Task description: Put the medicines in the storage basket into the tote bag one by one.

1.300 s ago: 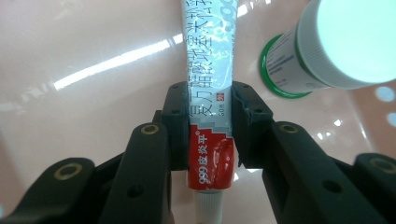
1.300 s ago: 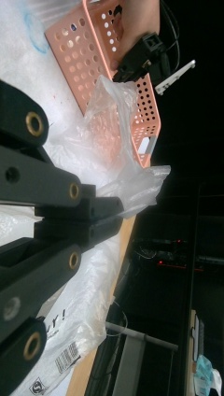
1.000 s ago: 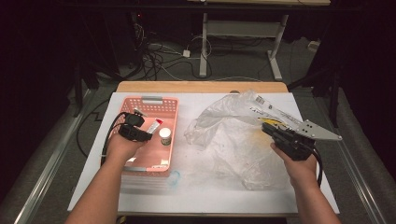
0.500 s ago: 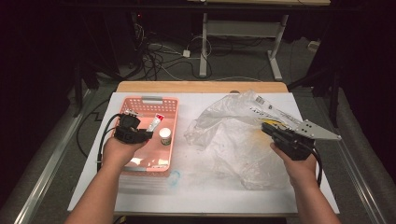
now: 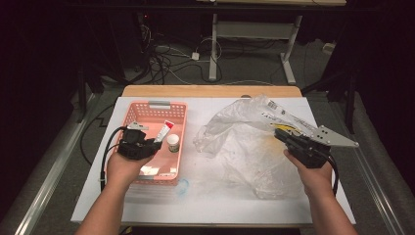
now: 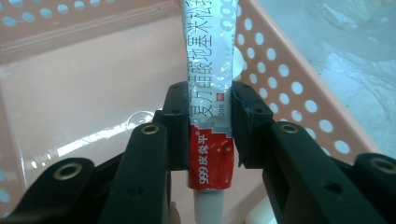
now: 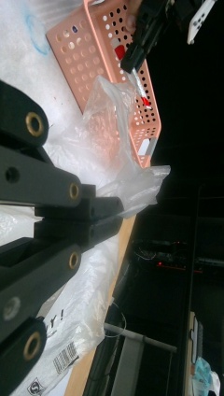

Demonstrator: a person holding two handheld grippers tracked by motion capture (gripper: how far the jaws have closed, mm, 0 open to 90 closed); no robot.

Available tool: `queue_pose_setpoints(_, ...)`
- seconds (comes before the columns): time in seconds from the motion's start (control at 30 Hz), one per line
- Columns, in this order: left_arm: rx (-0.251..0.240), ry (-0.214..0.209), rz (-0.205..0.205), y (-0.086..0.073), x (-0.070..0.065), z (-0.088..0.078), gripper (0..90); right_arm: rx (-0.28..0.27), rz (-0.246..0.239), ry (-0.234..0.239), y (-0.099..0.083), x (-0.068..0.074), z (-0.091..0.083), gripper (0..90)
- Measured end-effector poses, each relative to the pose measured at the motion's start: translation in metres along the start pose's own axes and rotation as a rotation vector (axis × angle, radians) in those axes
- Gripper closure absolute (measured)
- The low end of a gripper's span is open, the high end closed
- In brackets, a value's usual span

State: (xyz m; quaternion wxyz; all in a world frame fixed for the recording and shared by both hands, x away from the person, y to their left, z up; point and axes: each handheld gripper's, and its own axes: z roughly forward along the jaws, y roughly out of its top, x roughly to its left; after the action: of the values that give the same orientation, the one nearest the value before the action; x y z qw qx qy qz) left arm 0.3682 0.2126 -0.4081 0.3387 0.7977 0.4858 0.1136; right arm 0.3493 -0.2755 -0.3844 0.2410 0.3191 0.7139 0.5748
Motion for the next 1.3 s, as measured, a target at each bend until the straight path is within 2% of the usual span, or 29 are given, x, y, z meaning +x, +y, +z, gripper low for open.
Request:
queue_pose_setpoints(0.17, -0.065, -0.028, -0.002, -0.006, -0.010, -0.009, 68.2, -0.004, 0.004, 0.004, 0.001, -0.001, 0.001, 90.0)
queue_pose_setpoints(0.27, -0.087, -0.019, 0.022, -0.012, -0.017, -0.011, 68.2, 0.000, 0.004, 0.004, 0.000, -0.001, 0.002, 90.0)
queue_pose_setpoints(0.37, -0.113, -0.031, 0.033, -0.017, -0.022, -0.013, 68.3, 0.005, -0.005, 0.007, 0.000, 0.001, 0.003, 90.0)
queue_pose_setpoints(0.5, -0.148, -0.050, 0.025, -0.026, -0.024, -0.013, 68.3, 0.004, -0.002, 0.005, 0.000, 0.004, 0.002, 90.0)
queue_pose_setpoints(0.6, -0.150, -0.055, 0.033, -0.029, -0.024, -0.015, 68.3, 0.006, -0.004, -0.005, 0.001, 0.005, 0.002, 90.0)
queue_pose_setpoints(0.67, -0.171, -0.076, 0.016, -0.031, -0.023, -0.017, 68.2, 0.005, -0.008, -0.003, 0.001, 0.007, 0.002, 90.0)
queue_pose_setpoints(0.9, -0.201, -0.084, 0.013, -0.029, -0.026, -0.020, 68.2, 0.007, -0.008, 0.001, 0.000, 0.005, 0.002, 90.0)
queue_pose_setpoints(1.13, -0.210, -0.092, 0.040, -0.026, -0.036, -0.023, 68.3, 0.002, -0.010, 0.000, 0.000, 0.005, 0.001, 90.0)
queue_pose_setpoints(1.3, -0.213, -0.102, 0.075, -0.021, -0.047, -0.024, 68.3, 0.004, -0.012, 0.001, -0.001, 0.005, 0.002, 90.0)
